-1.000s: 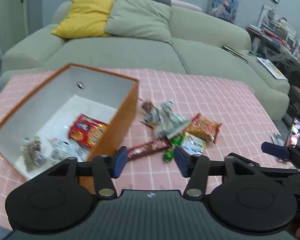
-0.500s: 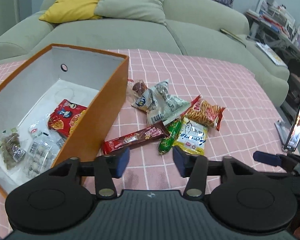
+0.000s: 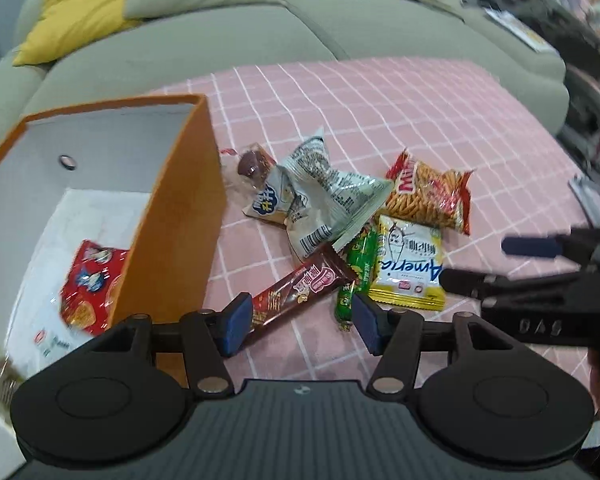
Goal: Organize snacks
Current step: 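Move both grippers back toward the remaining snacks on the table, then grasp the brown chocolate bar with the left gripper while the right grasps the red Mimi bag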
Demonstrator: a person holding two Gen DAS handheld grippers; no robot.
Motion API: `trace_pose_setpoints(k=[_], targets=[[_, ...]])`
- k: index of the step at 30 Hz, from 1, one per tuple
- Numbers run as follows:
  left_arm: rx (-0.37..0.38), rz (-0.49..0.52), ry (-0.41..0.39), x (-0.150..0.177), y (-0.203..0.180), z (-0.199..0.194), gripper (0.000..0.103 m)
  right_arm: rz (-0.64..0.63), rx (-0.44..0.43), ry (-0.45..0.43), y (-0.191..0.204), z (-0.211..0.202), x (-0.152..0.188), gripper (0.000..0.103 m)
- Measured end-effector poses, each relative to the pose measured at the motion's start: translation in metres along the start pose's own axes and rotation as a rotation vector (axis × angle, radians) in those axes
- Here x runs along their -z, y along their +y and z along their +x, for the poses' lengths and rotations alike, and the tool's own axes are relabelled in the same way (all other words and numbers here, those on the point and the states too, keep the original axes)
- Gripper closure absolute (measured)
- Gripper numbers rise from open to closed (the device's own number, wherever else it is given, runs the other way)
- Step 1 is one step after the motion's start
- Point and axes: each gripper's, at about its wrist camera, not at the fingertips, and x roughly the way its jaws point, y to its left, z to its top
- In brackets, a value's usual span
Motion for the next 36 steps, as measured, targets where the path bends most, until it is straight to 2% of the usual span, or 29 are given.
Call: trace_pose_setpoints(k=[4, 6, 9, 16, 21, 23, 27, 28, 30, 32, 36], targets=[[-0.004, 0.101, 0.071, -0.008, -0.002, 0.021, 0.036, -0.121, -0.016, -0.003, 0.0, 0.014, -0.013, 0.025], [-0.018, 0.168, 0.101, -0.01, -0.007, 0.028, 0.036, -0.225, 0.007, -0.028, 0.002, 0.02, -0.018, 0.02], [-0.043, 0.246, 0.145, -0.01, -0.014, 0.04, 0.036, -0.342, 0.035, -0.054, 0.0, 0.028, -0.026, 0.019], [-0.082, 0.305, 0.214, -0.015, -0.02, 0.063, 0.039, -0.519, 0.013, -0.054, -0.009, 0.055, -0.044, 0.021], [-0.05, 0.197, 0.253, -0.024, -0.009, 0.071, 0.041, -0.489, -0.026, -0.008, -0.018, 0.072, -0.05, 0.024], [-0.033, 0.132, 0.272, -0.025, -0.005, 0.072, 0.045, -0.466, -0.028, -0.011, -0.022, 0.071, -0.049, 0.026], [-0.03, 0.009, 0.283, -0.022, 0.002, 0.069, 0.05, -0.414, -0.01, -0.013, -0.03, 0.068, -0.046, 0.038], [-0.029, -0.025, 0.285, -0.02, 0.004, 0.067, 0.053, -0.39, -0.01, -0.013, -0.032, 0.065, -0.045, 0.043], [-0.007, -0.108, 0.285, -0.016, 0.008, 0.062, 0.059, -0.34, -0.008, -0.014, -0.038, 0.061, -0.043, 0.047], [0.013, -0.172, 0.285, -0.008, 0.011, 0.056, 0.071, -0.287, -0.009, -0.009, -0.042, 0.054, -0.039, 0.05], [0.039, -0.239, 0.288, 0.009, 0.009, 0.044, 0.074, -0.221, -0.002, -0.003, -0.042, 0.033, -0.024, 0.051]])
